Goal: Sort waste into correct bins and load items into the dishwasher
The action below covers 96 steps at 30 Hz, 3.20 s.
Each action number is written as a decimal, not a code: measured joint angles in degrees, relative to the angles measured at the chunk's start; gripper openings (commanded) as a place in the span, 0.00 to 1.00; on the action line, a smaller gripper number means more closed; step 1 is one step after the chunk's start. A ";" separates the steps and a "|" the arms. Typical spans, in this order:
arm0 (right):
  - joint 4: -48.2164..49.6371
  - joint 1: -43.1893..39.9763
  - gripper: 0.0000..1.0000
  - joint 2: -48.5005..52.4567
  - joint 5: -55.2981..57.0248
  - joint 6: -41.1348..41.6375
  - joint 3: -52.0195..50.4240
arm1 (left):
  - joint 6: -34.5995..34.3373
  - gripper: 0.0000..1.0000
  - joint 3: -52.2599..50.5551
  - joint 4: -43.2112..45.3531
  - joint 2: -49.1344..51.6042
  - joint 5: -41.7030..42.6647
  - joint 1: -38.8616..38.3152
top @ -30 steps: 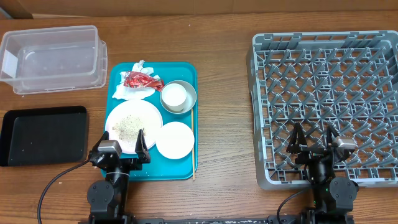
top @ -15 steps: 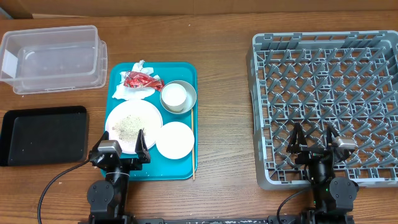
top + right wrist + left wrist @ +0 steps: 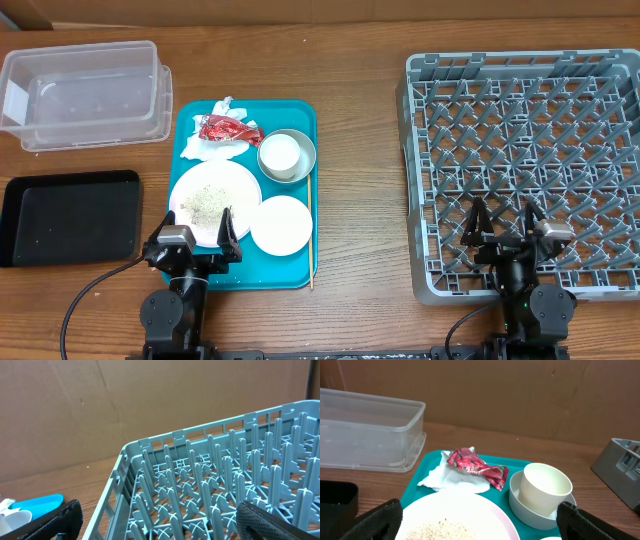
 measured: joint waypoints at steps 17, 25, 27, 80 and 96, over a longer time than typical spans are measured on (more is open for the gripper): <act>-0.02 0.00 1.00 0.00 -0.02 0.02 0.00 | 0.00 1.00 0.00 0.00 0.00 0.00 0.00; -0.02 0.00 1.00 0.00 0.00 0.04 0.00 | 0.00 1.00 0.00 0.00 0.00 0.00 0.00; 0.00 0.00 1.00 0.00 0.00 0.02 0.00 | 0.00 1.00 0.00 0.00 0.00 0.00 0.00; 0.02 0.00 1.00 0.00 0.00 0.02 0.00 | -35.39 1.00 34.05 -34.16 12.50 8.70 0.00; -0.02 0.00 1.00 0.00 -0.02 0.04 0.00 | -53.05 1.00 39.76 -55.06 34.49 -2.84 0.00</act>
